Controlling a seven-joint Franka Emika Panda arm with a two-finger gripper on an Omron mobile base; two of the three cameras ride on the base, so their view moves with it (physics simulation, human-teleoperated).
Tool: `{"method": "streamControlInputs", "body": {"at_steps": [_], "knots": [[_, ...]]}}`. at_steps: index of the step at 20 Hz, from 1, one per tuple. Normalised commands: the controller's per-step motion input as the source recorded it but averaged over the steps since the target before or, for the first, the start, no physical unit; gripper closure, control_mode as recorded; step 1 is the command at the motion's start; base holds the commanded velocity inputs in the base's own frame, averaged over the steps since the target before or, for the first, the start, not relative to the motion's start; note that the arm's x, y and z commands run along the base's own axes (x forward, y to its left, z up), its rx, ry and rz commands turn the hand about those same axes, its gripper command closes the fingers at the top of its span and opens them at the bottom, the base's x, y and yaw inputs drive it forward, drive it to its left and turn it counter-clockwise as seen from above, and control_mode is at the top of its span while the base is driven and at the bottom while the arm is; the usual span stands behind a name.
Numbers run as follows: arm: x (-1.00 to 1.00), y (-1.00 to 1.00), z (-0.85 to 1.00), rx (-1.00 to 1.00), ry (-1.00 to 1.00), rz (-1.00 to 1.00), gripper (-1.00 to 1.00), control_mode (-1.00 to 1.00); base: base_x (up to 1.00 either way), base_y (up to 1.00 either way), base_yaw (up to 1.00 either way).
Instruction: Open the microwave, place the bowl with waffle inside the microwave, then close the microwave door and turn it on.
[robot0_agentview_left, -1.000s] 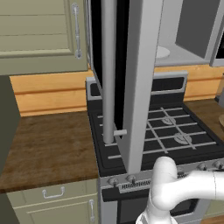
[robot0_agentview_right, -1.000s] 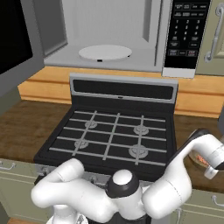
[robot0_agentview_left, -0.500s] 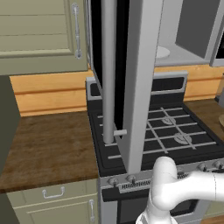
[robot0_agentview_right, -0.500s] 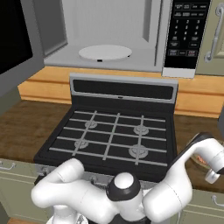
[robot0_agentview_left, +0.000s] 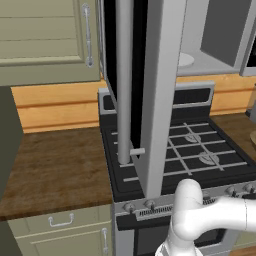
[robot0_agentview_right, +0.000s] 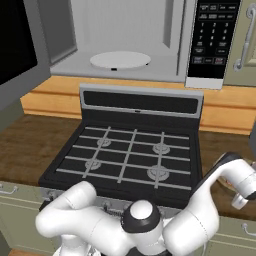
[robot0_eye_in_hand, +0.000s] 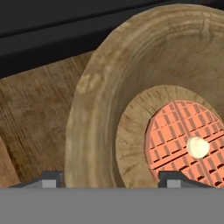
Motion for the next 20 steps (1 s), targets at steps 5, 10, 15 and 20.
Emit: {"method": "streamControlInputs", "body": {"at_steps": [5,10,15,20], "knots": [[0.00,0.03,-0.02,0.00,0.00,0.00,1.00,-1.00,0.00,0.00,0.00],[-0.22,0.00,0.04,0.00,-0.05,0.00,1.00,-1.00,0.00,0.00,0.00],[-0.86,0.04,0.26,-0.02,-0.18,0.06,1.00,-1.00,0.00,0.00,0.00],[-0.60,0.12,0.55,-0.01,-0.20,0.08,1.00,-1.00,0.00,0.00,0.00]]}}
